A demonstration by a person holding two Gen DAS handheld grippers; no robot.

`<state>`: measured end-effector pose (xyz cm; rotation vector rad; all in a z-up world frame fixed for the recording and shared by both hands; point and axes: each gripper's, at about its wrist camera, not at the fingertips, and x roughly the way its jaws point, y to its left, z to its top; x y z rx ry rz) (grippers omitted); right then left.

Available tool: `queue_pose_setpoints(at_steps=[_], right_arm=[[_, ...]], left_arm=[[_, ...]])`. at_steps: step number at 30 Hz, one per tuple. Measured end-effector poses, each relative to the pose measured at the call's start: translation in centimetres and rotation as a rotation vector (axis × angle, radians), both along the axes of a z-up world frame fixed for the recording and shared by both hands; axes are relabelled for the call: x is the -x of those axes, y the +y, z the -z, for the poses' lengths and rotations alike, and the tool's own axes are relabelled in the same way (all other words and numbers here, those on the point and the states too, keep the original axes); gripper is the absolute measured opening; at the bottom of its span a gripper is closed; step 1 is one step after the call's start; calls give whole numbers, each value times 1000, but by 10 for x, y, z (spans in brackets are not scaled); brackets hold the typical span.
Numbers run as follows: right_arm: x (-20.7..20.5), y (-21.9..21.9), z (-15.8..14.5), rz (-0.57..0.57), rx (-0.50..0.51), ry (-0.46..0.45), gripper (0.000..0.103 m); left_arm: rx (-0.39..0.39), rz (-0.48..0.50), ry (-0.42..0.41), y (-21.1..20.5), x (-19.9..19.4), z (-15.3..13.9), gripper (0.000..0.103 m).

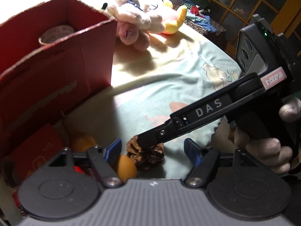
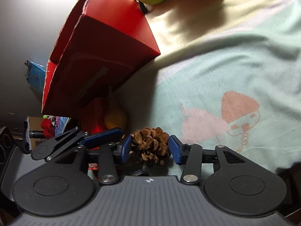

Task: Organize objects
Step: 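Close the right gripper on the pinecone and lift it, then carry the pinecone with the right gripper into the red box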

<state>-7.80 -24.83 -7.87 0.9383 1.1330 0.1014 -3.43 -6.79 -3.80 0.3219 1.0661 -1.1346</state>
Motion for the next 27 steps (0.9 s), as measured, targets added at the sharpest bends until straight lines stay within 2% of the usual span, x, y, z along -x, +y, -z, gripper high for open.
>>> queue_pose_setpoints(at_steps=[3, 5, 7, 11, 16, 23, 27], right_arm=[[1, -3, 4, 11, -42, 10, 49], [4, -6, 3, 26, -44, 10, 43], [6, -10, 1, 38, -38, 6, 42], [10, -16, -6, 45, -10, -1, 41], [4, -17, -17, 62, 10, -29, 41], [-6, -21, -72, 53, 70, -162, 41], [-26, -20, -112, 21, 132, -276, 41]], left_arm=[[15, -9, 39, 0, -3, 7, 68], [23, -12, 60, 0, -3, 10, 66], [23, -9, 52, -1, 0, 11, 65], [20, 4, 65, -4, 0, 11, 52], [53, 4, 57, -6, -3, 0, 52], [173, -3, 5, 1, -9, -48, 52], [258, -23, -68, 7, -20, -86, 52]])
